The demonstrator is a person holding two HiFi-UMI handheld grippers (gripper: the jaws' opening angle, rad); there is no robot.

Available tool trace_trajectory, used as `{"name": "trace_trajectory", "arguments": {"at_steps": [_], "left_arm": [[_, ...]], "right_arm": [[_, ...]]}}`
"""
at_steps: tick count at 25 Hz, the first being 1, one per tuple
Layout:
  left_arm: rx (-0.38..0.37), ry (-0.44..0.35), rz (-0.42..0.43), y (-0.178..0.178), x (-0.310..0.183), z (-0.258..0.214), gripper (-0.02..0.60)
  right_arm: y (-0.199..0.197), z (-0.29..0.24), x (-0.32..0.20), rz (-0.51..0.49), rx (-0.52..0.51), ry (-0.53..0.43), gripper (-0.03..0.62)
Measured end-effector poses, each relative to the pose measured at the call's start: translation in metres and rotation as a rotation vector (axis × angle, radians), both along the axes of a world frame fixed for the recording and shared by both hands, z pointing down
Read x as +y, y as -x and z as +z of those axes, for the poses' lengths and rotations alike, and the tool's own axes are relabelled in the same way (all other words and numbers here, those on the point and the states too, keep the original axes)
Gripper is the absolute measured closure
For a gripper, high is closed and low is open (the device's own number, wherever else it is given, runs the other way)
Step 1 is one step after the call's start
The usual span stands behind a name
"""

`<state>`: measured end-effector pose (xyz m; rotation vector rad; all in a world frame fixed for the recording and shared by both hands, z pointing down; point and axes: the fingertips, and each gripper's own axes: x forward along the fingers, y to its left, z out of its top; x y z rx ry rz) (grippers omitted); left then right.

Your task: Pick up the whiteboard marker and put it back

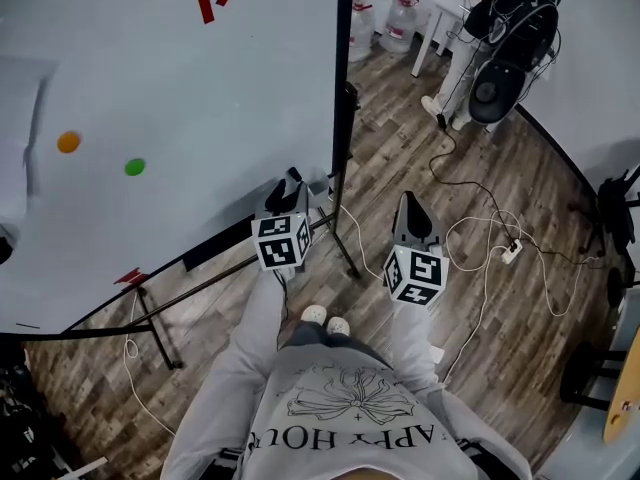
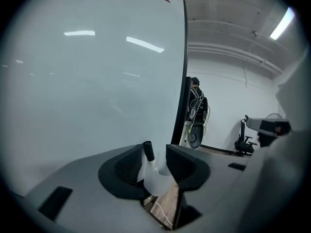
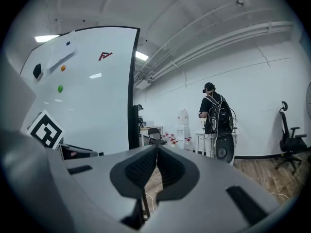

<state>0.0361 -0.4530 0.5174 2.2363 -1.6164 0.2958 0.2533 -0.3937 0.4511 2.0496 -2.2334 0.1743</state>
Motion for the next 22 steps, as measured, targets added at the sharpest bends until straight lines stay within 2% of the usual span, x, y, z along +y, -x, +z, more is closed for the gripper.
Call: {"name": "trace_trajectory", "arguments": {"at_steps": [3, 8, 16, 20, 22], "left_arm": [[-0.001, 0.027, 0.007, -0.001, -0.009, 0.009, 0.446], [0.045, 0.077, -0.009, 0.0, -0.023, 0.019, 0.446], [0.046, 0.105, 0.005, -0.008, -0.034, 0.027, 0.454], [0.05, 0.111, -0.009, -0.007, -0.037, 0.029, 0.508], [0.059, 0.119, -0.005, -0.007, -0.037, 0.03, 0.512]], "right_arm": [[-0.001, 0.004, -0.006, 0.012, 0.004, 0.014, 0.589], [-0.003, 0.01, -0.013, 0.03, 0.006, 0.035, 0.59], [-0.015, 0.013, -0.017, 0.066, 0.006, 0.045, 0.589], [-0.017, 0.013, -0.018, 0.073, 0.01, 0.047, 0.589], [-0.018, 0.014, -0.018, 0.076, 0.012, 0.049, 0.589]]}}
